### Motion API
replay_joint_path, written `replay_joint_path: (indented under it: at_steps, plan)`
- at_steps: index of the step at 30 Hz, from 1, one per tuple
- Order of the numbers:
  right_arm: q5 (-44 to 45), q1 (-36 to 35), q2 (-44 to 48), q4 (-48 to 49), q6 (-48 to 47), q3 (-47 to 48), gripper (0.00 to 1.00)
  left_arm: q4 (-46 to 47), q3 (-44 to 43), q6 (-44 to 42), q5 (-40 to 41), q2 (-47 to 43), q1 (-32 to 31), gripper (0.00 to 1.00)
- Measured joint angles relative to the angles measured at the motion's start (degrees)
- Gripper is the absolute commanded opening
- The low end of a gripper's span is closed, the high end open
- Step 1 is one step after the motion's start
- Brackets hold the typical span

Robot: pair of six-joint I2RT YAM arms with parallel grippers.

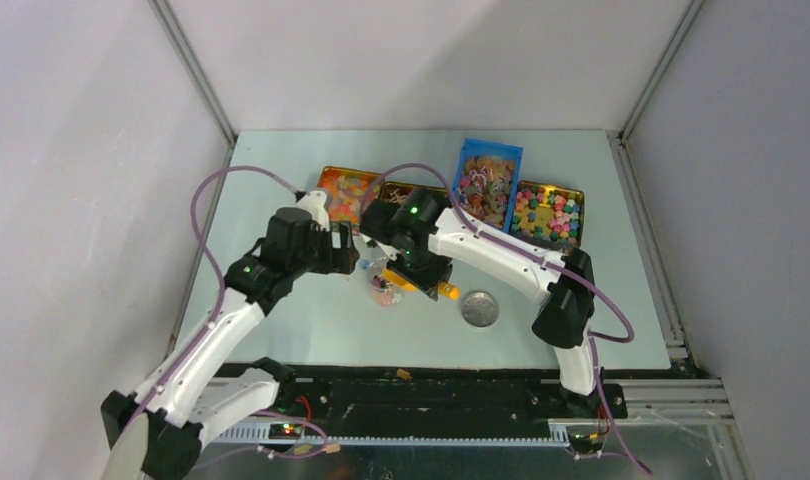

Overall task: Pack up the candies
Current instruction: Place the fake candies in the packing bottle, then move the storage box to the center of the board.

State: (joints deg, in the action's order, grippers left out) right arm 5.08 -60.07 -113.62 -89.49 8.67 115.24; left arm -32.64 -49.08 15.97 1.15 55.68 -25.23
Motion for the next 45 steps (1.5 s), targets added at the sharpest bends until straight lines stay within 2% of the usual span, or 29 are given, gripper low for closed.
replay_joint_path:
  at_steps: [9, 20, 26, 31, 39, 45]
  plan:
    - [3.5, -0.8, 2.3, 1.7, 0.5, -2.3, 0.00, 2.1, 4.1, 0.1, 4.5, -13.3, 0.0, 1.00]
    - [10.3, -6.4, 21.7, 15.1, 1.1, -20.2, 0.00, 4.7, 7.9, 2.0, 6.8, -24.4, 0.0, 1.00]
    - [13.1, -9.3, 29.5, 23.0, -0.1, -27.6, 0.00, 5.3, 8.3, 2.7, 6.6, -24.8, 0.0, 1.00]
    - [13.8, -9.6, 33.1, 27.7, -0.8, -29.9, 0.00, 5.5, 9.0, 3.5, 6.1, -24.5, 0.0, 1.00]
    - [14.1, -9.5, 33.1, 29.7, -1.4, -30.2, 0.00, 5.5, 9.0, 3.5, 5.7, -23.2, 0.0, 1.00]
    - [10.6, -6.3, 32.2, 30.3, -1.6, -30.2, 0.00, 5.4, 8.9, 3.5, 5.0, -20.3, 0.0, 1.00]
